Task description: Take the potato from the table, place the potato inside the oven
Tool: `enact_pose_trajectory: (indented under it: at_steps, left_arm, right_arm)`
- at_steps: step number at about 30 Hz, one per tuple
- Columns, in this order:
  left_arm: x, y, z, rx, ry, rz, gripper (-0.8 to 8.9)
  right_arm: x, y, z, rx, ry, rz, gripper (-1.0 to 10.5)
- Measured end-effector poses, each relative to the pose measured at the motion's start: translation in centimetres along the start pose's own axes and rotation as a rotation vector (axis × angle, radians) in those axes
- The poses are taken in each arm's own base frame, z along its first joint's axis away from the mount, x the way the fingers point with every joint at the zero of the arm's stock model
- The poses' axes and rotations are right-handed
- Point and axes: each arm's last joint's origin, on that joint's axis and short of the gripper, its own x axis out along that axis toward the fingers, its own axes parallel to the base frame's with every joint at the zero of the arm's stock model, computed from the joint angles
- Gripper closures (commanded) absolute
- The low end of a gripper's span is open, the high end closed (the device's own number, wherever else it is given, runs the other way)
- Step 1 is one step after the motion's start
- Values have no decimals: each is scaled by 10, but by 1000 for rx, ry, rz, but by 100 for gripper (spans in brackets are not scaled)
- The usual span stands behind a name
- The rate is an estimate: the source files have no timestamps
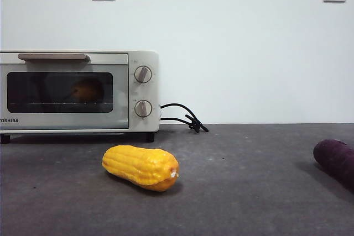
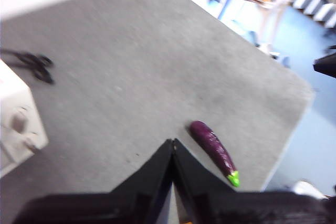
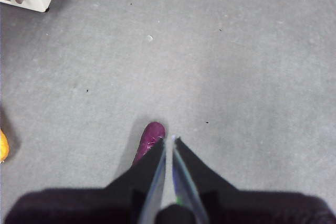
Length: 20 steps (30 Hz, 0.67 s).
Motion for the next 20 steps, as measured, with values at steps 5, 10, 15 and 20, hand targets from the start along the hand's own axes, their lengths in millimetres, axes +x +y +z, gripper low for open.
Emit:
enact_pose_trajectory:
  at_steps: [5, 10, 15, 20]
  left_arm:
    - [-35, -37, -11, 68, -13, -75, 818]
    - [-56, -47, -15, 95, -56, -124, 818]
    - [-57, -47, -15, 112, -59, -111, 818]
    - [-58, -26, -11, 249, -76, 142, 818]
  right_arm:
    - [0, 0, 0, 0, 0, 0, 914]
    - [0, 0, 0, 0, 0, 0, 914]
    - [0, 0, 0, 0, 0, 0, 914]
    - [0, 0, 0, 0, 0, 0, 914]
